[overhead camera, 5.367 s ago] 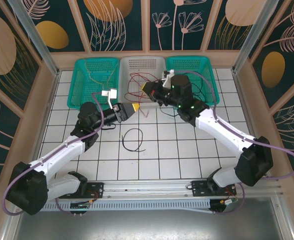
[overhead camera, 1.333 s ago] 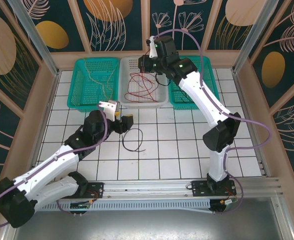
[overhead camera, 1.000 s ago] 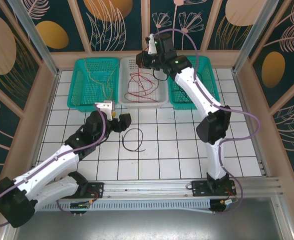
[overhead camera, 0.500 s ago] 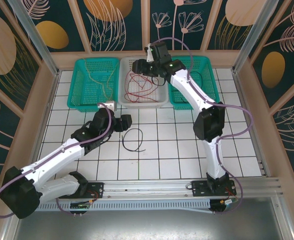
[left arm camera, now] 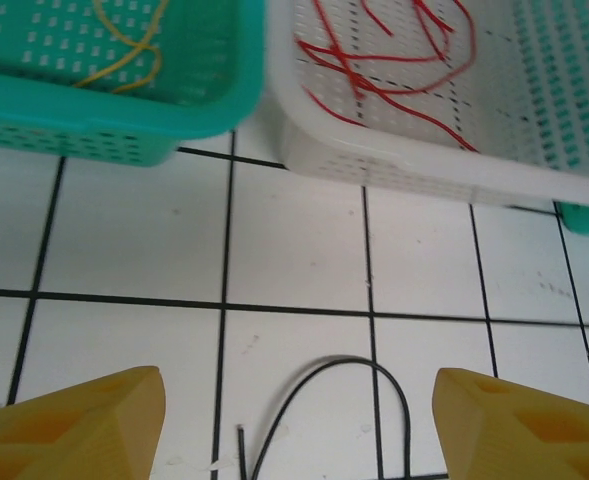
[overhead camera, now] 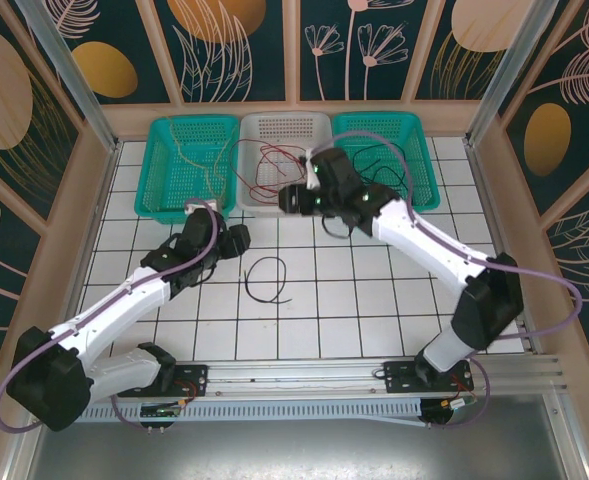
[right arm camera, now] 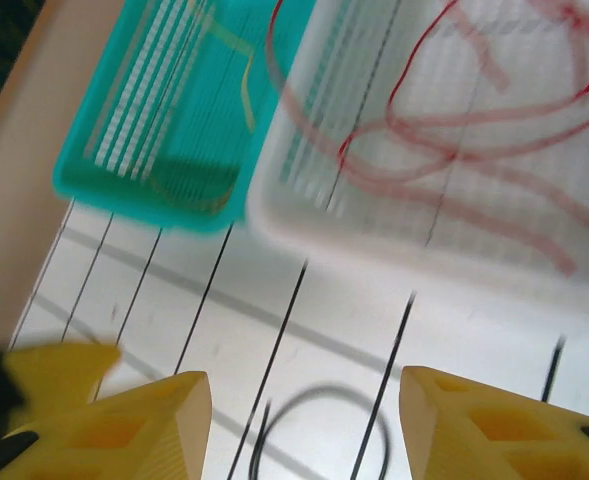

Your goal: Untangle the cables

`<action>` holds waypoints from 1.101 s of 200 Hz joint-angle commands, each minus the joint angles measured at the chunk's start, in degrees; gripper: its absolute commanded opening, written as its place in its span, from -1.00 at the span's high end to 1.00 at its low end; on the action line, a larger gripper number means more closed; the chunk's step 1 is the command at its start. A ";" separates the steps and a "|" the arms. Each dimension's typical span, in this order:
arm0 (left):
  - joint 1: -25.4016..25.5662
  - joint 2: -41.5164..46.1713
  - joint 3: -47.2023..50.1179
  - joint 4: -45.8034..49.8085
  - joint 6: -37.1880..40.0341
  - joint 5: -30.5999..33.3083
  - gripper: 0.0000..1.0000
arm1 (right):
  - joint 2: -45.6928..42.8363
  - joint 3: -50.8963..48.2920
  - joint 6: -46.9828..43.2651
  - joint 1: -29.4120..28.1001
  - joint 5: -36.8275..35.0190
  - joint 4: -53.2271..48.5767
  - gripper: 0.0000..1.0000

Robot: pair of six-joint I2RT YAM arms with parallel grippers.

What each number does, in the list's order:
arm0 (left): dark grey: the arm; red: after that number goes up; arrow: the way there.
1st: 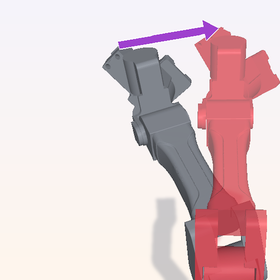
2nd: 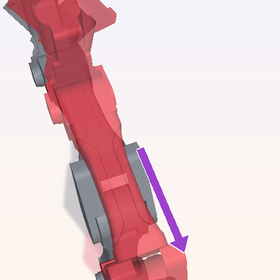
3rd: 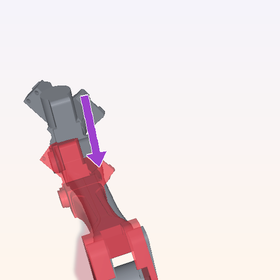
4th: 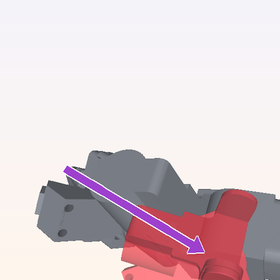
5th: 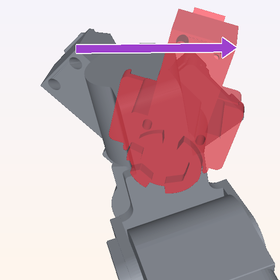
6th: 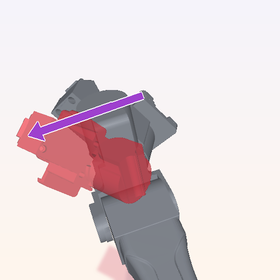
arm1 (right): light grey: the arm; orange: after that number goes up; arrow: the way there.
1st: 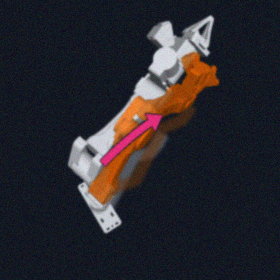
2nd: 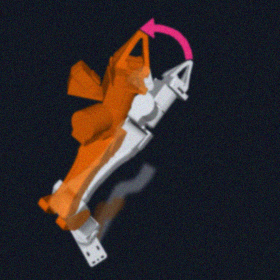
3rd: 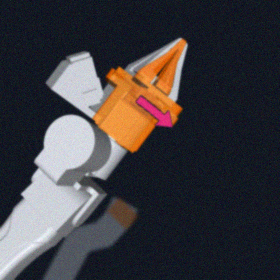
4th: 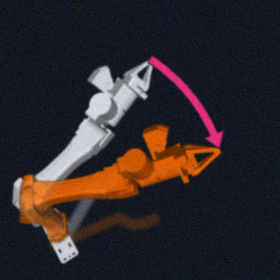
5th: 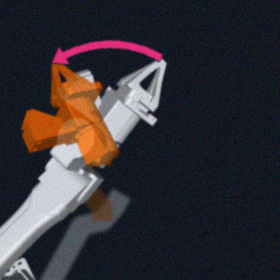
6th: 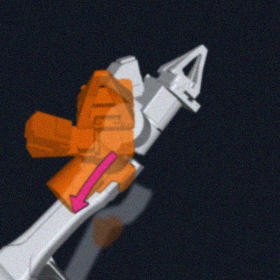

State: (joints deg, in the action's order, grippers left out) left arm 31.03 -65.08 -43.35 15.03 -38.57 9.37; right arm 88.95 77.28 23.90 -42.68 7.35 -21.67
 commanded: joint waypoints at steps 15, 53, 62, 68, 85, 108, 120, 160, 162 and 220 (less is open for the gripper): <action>-3.69 1.82 -5.56 1.86 -3.64 1.09 -0.41 | -0.34 -11.80 5.78 -6.82 -4.51 4.60 -0.02; -8.25 -2.61 -12.00 3.61 -4.97 -1.78 -0.47 | 6.82 -12.28 7.02 -9.32 -5.70 2.78 -0.01; -9.05 -3.70 -13.27 3.23 -5.39 -2.90 -0.50 | 8.65 -11.95 6.48 -9.78 -5.84 2.65 -0.02; -9.62 -4.39 -14.03 2.65 -5.66 -3.62 -0.52 | 9.91 -11.44 6.34 -9.95 -5.95 2.09 -0.01; -11.41 -7.01 -15.25 1.31 -6.49 -5.22 -0.61 | 13.75 -9.56 6.25 -10.14 -6.60 0.03 -0.01; -13.49 -12.20 -18.46 -0.82 -5.91 -8.03 -0.60 | 18.26 -7.19 6.33 -10.65 -9.75 -2.60 0.07; -14.09 -15.05 -20.69 -1.78 -5.04 -8.83 -0.61 | 20.32 -5.87 6.26 -10.97 -10.89 -3.73 0.11; -14.91 -23.75 -27.67 -4.16 -2.51 -9.28 -0.66 | 26.94 0.24 5.95 -13.04 -15.01 -8.64 0.14; -14.94 -24.17 -27.97 -4.29 -2.46 -9.28 -0.67 | 27.26 0.64 5.97 -13.05 -15.40 -9.15 0.16; -15.73 -40.14 -40.75 -2.66 1.00 -10.32 -0.67 | 24.61 -2.58 11.32 -11.34 -20.48 -14.02 1.00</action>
State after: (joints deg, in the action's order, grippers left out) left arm 15.77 -99.53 -79.29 11.92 -40.10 0.32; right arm 115.59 78.37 32.34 -55.40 -8.58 -30.17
